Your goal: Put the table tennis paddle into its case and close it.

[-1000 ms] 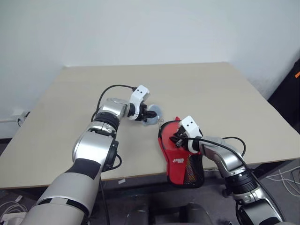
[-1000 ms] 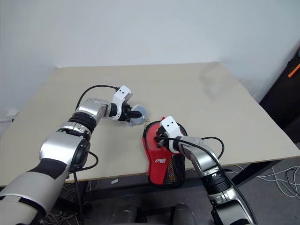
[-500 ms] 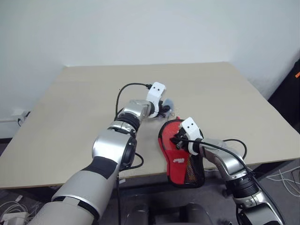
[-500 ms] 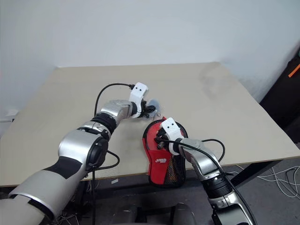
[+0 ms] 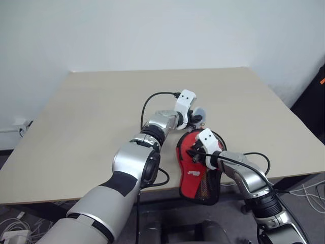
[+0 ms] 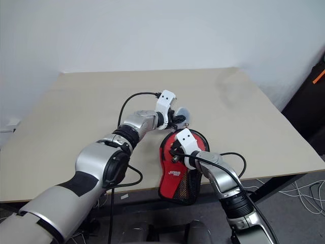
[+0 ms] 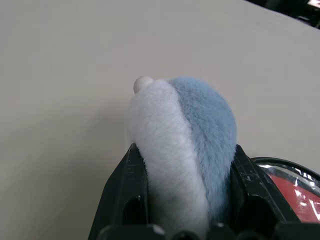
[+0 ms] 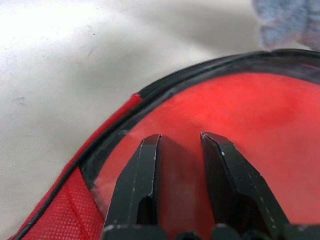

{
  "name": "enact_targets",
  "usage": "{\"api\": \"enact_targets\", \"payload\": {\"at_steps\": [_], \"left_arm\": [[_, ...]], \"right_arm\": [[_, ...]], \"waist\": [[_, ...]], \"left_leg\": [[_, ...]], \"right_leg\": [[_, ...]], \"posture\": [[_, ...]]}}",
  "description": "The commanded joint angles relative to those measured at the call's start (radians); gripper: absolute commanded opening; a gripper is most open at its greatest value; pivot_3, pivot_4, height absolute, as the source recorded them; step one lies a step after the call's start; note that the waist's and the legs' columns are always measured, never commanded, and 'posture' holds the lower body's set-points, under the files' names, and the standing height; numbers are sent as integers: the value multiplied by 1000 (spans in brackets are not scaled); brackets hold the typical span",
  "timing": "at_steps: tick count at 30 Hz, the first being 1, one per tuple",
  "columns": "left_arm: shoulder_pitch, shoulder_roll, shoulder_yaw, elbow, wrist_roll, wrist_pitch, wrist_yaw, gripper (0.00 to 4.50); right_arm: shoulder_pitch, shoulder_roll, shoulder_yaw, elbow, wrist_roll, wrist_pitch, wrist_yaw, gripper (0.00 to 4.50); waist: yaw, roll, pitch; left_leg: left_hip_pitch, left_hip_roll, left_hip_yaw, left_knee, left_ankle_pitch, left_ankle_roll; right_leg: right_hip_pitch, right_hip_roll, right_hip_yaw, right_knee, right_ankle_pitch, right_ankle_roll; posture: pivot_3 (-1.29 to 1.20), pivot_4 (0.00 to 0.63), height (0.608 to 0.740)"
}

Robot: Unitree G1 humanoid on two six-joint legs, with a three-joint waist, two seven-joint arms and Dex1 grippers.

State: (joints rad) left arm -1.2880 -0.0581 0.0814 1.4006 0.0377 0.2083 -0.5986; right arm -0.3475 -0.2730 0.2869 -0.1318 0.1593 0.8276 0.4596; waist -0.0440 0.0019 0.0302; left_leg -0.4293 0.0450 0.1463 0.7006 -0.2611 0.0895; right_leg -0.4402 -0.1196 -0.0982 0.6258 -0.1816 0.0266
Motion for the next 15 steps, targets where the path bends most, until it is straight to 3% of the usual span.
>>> {"api": "enact_targets", "payload": {"at_steps": [1, 2, 5, 9, 15], "left_arm": [[-28, -29, -33, -70, 16, -60, -114, 1649], [-22, -28, -40, -71, 20, -62, -130, 1649], [-10, -8, -62, -72, 39, -61, -151, 2310], [0, 34, -104, -85, 67, -79, -233, 3667], [3, 106, -97, -94, 61, -117, -254, 3667]], "right_arm": [[19, -2, 24, 54, -10, 44, 4, 1289], [17, -1, 24, 55, -10, 44, 4, 1289], [11, -4, 18, 56, -9, 44, 8, 1289], [9, -7, 18, 66, -10, 32, 15, 1289], [-6, -1, 6, 55, 12, -4, 54, 1289]], "waist": [[0, 0, 0], [0, 0, 0], [0, 0, 0], [-1, 0, 0], [-2, 0, 0]], "left_leg": [[0, 0, 0, 0, 0, 0], [0, 0, 0, 0, 0, 0], [0, 0, 0, 0, 0, 0], [0, 0, 0, 0, 0, 0], [1, 1, 0, 0, 0, 1]], "right_leg": [[0, 0, 0, 0, 0, 0], [0, 0, 0, 0, 0, 0], [0, 0, 0, 0, 0, 0], [0, 0, 0, 0, 0, 0], [0, 1, 0, 0, 0, 0]], "posture": [[0, 0, 724], [0, 0, 724], [0, 0, 724], [0, 0, 724], [0, 0, 724]]}}
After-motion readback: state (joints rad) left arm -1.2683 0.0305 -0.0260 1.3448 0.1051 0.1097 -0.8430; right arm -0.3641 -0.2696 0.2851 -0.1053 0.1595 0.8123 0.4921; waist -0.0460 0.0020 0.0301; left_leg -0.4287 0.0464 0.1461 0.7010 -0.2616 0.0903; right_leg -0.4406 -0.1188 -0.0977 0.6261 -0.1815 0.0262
